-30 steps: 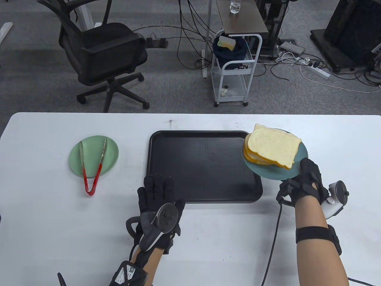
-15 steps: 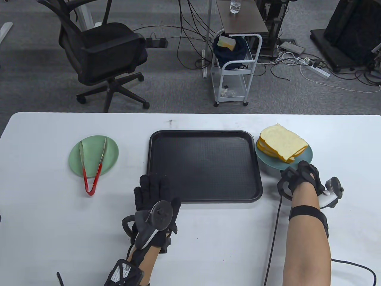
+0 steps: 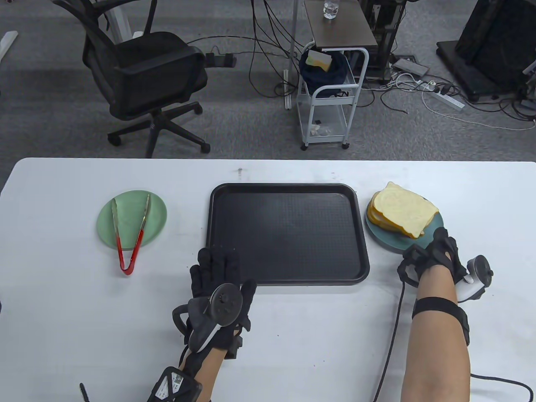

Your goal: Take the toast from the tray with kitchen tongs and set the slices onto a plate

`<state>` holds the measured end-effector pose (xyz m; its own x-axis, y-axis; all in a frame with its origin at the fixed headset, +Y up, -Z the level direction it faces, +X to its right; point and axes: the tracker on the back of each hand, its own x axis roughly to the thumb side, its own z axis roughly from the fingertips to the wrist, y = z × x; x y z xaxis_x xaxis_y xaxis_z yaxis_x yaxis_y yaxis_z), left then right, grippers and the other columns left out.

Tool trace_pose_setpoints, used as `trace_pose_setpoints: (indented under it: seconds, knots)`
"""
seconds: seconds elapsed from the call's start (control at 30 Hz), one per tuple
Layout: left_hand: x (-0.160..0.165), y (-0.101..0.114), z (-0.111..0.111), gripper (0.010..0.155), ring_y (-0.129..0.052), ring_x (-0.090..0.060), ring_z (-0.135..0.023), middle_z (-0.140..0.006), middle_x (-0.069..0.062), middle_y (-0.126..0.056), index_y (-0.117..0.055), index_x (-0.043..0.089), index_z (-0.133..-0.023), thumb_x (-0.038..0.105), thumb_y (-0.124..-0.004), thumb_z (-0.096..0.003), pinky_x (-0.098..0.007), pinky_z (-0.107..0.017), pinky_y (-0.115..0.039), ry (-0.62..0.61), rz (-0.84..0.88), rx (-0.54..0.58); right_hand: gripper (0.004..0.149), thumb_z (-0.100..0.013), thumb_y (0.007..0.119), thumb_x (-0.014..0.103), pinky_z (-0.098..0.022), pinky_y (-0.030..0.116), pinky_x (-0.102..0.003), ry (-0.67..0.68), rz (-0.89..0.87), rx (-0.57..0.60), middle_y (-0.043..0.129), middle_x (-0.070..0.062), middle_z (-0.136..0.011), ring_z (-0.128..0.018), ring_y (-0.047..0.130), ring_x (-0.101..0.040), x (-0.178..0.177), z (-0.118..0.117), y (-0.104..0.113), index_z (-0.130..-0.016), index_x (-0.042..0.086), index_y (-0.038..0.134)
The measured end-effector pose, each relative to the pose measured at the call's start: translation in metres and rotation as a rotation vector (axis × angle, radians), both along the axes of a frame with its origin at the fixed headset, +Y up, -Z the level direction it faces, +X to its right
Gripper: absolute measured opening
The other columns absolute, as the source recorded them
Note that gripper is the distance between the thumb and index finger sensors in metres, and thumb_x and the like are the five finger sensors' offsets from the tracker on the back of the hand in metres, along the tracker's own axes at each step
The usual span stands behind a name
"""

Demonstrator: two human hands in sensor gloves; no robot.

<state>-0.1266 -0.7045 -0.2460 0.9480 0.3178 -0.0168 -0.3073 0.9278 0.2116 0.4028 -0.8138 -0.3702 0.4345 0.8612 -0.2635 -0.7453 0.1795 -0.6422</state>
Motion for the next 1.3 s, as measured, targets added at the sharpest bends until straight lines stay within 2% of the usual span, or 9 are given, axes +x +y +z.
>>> trace_pose_setpoints:
  seconds: [0.1,0.2,0.27,0.4,0.5,0.57,0.7,0.9,1.3]
  knots:
    - [0.000,-0.001,-0.001,0.074,-0.035,-0.029,-0.112,-0.120,0.001,-0.040,-0.051,0.034,-0.105,0.061,-0.076,-0.0413,-0.054,-0.080,-0.042,-0.001,0.005,-0.007,0.077,-0.054,0.059,0.046,-0.062,0.048,-0.067,-0.022,-0.003,0.037,0.017,-0.031,-0.109,-0.097,0.032,-0.060,0.003,0.015,0.011,-0.107,0.012,0.015]
    - [0.000,-0.001,0.000,0.073,-0.035,-0.029,-0.112,-0.120,0.001,-0.041,-0.051,0.033,-0.105,0.061,-0.076,-0.0414,-0.054,-0.080,-0.042,-0.006,0.006,-0.010,0.076,-0.054,0.059,0.047,-0.062,0.046,-0.067,0.009,0.077,0.088,0.018,-0.030,-0.109,-0.097,0.032,-0.059,0.000,0.026,0.039,-0.107,0.013,0.017]
    - [0.001,0.000,0.000,0.073,-0.036,-0.028,-0.112,-0.120,0.001,-0.042,-0.051,0.034,-0.105,0.061,-0.075,-0.0415,-0.054,-0.080,-0.043,-0.012,0.004,-0.004,0.075,-0.054,0.060,0.047,-0.063,0.045,-0.066,0.070,0.209,0.112,0.018,-0.028,-0.109,-0.097,0.032,-0.057,-0.007,0.032,0.066,-0.107,0.014,0.018]
    - [0.003,0.003,0.002,0.070,-0.038,-0.028,-0.112,-0.120,0.002,-0.044,-0.053,0.034,-0.104,0.060,-0.073,-0.0423,-0.054,-0.080,-0.044,-0.028,0.010,0.017,0.073,-0.053,0.061,0.049,-0.062,0.046,-0.066,0.205,0.713,0.170,0.023,-0.025,-0.111,-0.097,0.034,-0.056,-0.053,0.049,0.130,-0.109,0.016,0.027]
    - [0.006,0.004,0.004,0.068,-0.039,-0.028,-0.112,-0.119,0.002,-0.046,-0.054,0.034,-0.104,0.060,-0.070,-0.0428,-0.053,-0.080,-0.044,-0.040,-0.007,0.029,0.070,-0.053,0.062,0.050,-0.062,0.048,-0.066,0.275,0.987,0.275,0.031,-0.023,-0.112,-0.098,0.038,-0.055,-0.106,0.068,0.157,-0.110,0.018,0.037]
    - [0.008,0.004,0.006,0.068,-0.039,-0.027,-0.112,-0.120,0.002,-0.046,-0.054,0.035,-0.104,0.061,-0.068,-0.0431,-0.053,-0.080,-0.043,-0.044,-0.013,0.038,0.069,-0.053,0.062,0.051,-0.062,0.048,-0.065,0.361,1.093,0.325,0.033,-0.023,-0.113,-0.098,0.037,-0.055,-0.140,0.081,0.164,-0.110,0.018,0.041]
    - [0.013,0.004,0.007,0.067,-0.038,-0.027,-0.113,-0.120,0.002,-0.045,-0.052,0.035,-0.104,0.060,-0.065,-0.0436,-0.053,-0.080,-0.042,-0.054,-0.056,0.045,0.068,-0.054,0.061,0.052,-0.064,0.046,-0.065,0.499,1.341,0.382,0.033,-0.021,-0.114,-0.100,0.036,-0.053,-0.204,0.100,0.154,-0.110,0.019,0.044]
    - [0.020,0.001,0.009,0.067,-0.037,-0.027,-0.113,-0.120,0.002,-0.044,-0.050,0.034,-0.105,0.060,-0.064,-0.0438,-0.053,-0.080,-0.041,-0.065,-0.090,0.050,0.067,-0.054,0.056,0.050,-0.063,0.045,-0.064,0.626,1.600,0.373,0.030,-0.021,-0.113,-0.099,0.032,-0.052,-0.241,0.104,0.109,-0.110,0.018,0.037]
    - [0.021,-0.006,0.006,0.067,-0.038,-0.027,-0.112,-0.120,0.002,-0.045,-0.051,0.034,-0.104,0.060,-0.064,-0.0437,-0.052,-0.080,-0.041,-0.066,-0.092,0.013,0.067,-0.054,0.056,0.048,-0.064,0.044,-0.064,0.711,1.548,0.312,0.030,-0.021,-0.113,-0.100,0.032,-0.052,-0.241,0.099,0.090,-0.110,0.018,0.037]
